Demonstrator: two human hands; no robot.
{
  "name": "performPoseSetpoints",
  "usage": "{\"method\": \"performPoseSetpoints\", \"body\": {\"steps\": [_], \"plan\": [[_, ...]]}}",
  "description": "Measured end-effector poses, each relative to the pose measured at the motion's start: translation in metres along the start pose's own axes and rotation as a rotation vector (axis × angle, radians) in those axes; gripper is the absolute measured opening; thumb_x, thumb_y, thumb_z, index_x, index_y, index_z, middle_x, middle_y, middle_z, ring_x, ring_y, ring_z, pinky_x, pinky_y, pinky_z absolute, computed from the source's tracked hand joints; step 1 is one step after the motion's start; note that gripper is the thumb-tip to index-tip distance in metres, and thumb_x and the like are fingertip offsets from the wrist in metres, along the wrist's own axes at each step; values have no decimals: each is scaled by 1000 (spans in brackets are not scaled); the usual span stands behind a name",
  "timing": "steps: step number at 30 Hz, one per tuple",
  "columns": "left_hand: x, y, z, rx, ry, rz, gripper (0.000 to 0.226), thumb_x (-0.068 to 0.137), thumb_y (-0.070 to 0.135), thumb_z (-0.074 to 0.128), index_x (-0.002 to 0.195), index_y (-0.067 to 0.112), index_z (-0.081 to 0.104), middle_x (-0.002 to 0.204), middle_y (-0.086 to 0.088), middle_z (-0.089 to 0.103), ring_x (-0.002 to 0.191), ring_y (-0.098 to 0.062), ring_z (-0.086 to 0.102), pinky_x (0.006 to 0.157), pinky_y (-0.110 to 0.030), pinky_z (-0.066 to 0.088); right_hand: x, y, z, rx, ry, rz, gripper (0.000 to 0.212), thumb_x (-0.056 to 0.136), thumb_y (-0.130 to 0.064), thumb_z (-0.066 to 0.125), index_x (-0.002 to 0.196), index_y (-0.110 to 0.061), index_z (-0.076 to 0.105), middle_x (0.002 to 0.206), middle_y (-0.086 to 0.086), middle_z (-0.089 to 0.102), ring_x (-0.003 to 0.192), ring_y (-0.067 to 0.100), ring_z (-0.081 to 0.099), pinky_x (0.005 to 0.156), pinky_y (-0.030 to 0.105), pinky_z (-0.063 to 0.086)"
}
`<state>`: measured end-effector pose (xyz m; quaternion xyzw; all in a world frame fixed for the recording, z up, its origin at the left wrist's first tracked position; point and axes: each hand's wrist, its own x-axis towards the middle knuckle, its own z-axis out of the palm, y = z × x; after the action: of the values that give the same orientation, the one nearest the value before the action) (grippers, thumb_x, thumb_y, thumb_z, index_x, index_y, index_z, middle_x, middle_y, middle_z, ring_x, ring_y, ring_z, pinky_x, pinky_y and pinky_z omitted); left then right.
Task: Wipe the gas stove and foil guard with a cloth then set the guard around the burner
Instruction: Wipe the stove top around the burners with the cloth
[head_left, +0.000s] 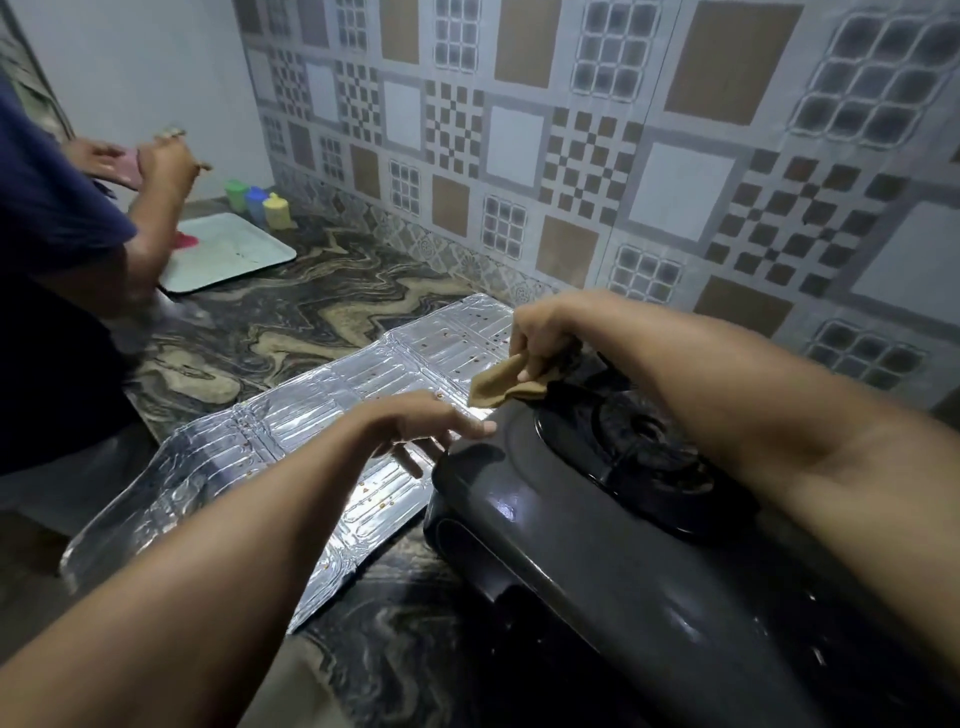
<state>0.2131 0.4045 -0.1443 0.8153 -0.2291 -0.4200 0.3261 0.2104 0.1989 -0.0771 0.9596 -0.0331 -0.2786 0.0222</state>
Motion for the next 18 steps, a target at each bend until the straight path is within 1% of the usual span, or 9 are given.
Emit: {"method": "performPoseSetpoints", "body": {"steps": [2, 4, 5, 7, 9, 11, 14, 16, 18], "plan": [[2, 4, 0, -14, 17, -6, 56, 74, 52, 75, 112, 12, 67, 113, -9, 68, 98, -25, 67, 84, -47, 57, -2, -4, 1, -16, -17, -74, 21, 80, -30, 76, 90, -14, 71, 73, -1, 58, 67, 12, 50, 55, 23, 39], [4, 8, 3, -23, 36, -23, 53, 74, 51, 75, 109, 12, 67, 111, -8, 67, 96, -23, 66, 78, -41, 58, 2, -1, 4, -27, -4, -117, 27, 76, -35, 79, 91, -14, 71, 71, -2, 58, 63, 10, 49, 58, 24, 40], [6, 10, 5, -24, 42, -27, 51, 74, 50, 75, 108, 13, 67, 112, -7, 67, 96, -22, 65, 75, -38, 57, 3, 3, 5, -18, -4, -108, 29, 75, -35, 80, 93, -14, 71, 72, -2, 60, 65, 11, 51, 61, 25, 42], [9, 17, 9, -23, 63, -35, 42, 76, 49, 75, 99, 15, 68, 109, -7, 67, 96, -22, 64, 72, -35, 54, 5, 17, 5, 14, -9, -67, 29, 75, -26, 80, 99, -11, 72, 76, 1, 63, 71, 15, 54, 63, 26, 45], [15, 24, 13, -18, 80, -46, 33, 76, 47, 75, 88, 17, 67, 102, -5, 65, 94, -23, 62, 77, -38, 53, 4, 33, 3, 42, -11, -23, 29, 77, -21, 79, 100, -6, 70, 78, 3, 63, 68, 16, 54, 59, 25, 44], [19, 32, 16, -10, 97, -57, 32, 77, 46, 75, 84, 17, 65, 94, -4, 64, 93, -23, 61, 79, -39, 53, 3, 46, 2, 58, 2, -3, 32, 75, -24, 81, 98, -4, 70, 78, 3, 64, 65, 14, 54, 60, 26, 45], [24, 40, 18, 20, 126, -65, 38, 76, 46, 77, 86, 12, 65, 89, -4, 64, 85, -21, 60, 69, -34, 52, 5, 66, -1, 77, 53, 33, 35, 73, -27, 82, 95, -3, 71, 76, 4, 66, 68, 16, 57, 67, 29, 48], [26, 43, 18, 26, 126, -66, 37, 78, 46, 74, 91, 12, 65, 92, -5, 65, 87, -22, 61, 70, -35, 51, 6, 72, -1, 75, 80, 42, 36, 72, -30, 83, 92, -3, 71, 70, 2, 63, 62, 14, 54, 62, 27, 45], [29, 47, 17, -17, 129, -60, 38, 85, 44, 65, 104, 11, 65, 94, -5, 63, 86, -21, 61, 73, -36, 49, 9, 67, -1, 80, 78, 7, 33, 70, -34, 83, 83, -5, 71, 61, -1, 59, 56, 13, 51, 57, 25, 43]]}}
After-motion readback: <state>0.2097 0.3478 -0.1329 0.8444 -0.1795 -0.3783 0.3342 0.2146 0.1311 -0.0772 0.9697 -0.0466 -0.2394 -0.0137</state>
